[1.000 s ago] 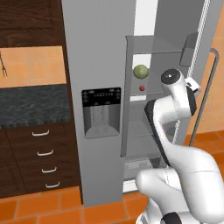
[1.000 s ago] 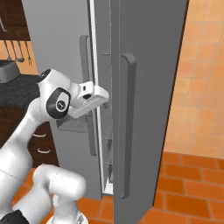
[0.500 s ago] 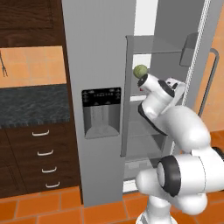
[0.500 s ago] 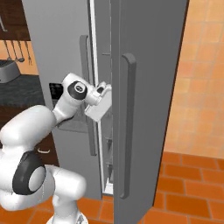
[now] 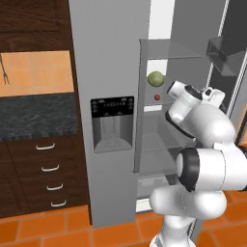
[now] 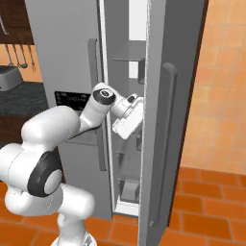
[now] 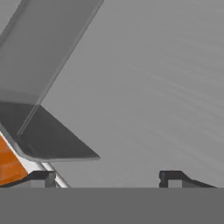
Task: Take the strawberry from the fridge and place it on top of the pancake, located on the dining counter.
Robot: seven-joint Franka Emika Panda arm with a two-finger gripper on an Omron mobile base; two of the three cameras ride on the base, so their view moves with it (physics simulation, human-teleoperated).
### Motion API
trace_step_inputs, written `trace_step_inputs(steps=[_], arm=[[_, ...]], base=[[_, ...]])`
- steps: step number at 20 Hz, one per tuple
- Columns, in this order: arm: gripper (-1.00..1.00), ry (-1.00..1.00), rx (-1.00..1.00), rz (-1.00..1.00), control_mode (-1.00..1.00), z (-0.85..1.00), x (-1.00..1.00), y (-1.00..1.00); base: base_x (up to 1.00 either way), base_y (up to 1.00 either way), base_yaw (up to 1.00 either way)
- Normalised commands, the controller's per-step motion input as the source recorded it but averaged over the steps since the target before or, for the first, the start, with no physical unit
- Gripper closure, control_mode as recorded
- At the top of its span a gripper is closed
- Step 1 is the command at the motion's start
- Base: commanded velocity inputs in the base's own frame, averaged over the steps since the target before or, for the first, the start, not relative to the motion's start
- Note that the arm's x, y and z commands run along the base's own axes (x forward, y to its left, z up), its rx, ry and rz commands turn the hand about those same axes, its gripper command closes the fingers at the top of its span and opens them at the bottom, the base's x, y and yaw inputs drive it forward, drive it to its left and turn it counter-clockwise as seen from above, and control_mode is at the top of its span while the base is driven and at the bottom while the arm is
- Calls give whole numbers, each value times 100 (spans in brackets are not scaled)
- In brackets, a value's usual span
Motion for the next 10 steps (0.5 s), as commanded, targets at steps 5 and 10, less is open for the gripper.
trace_step_inputs(steps=[5, 10], arm=[[-100, 1, -1, 2, -100, 0, 0, -100], [-100, 0, 5, 8, -100, 0, -6, -77]], base=[[0, 0, 0], [0, 0, 0]])
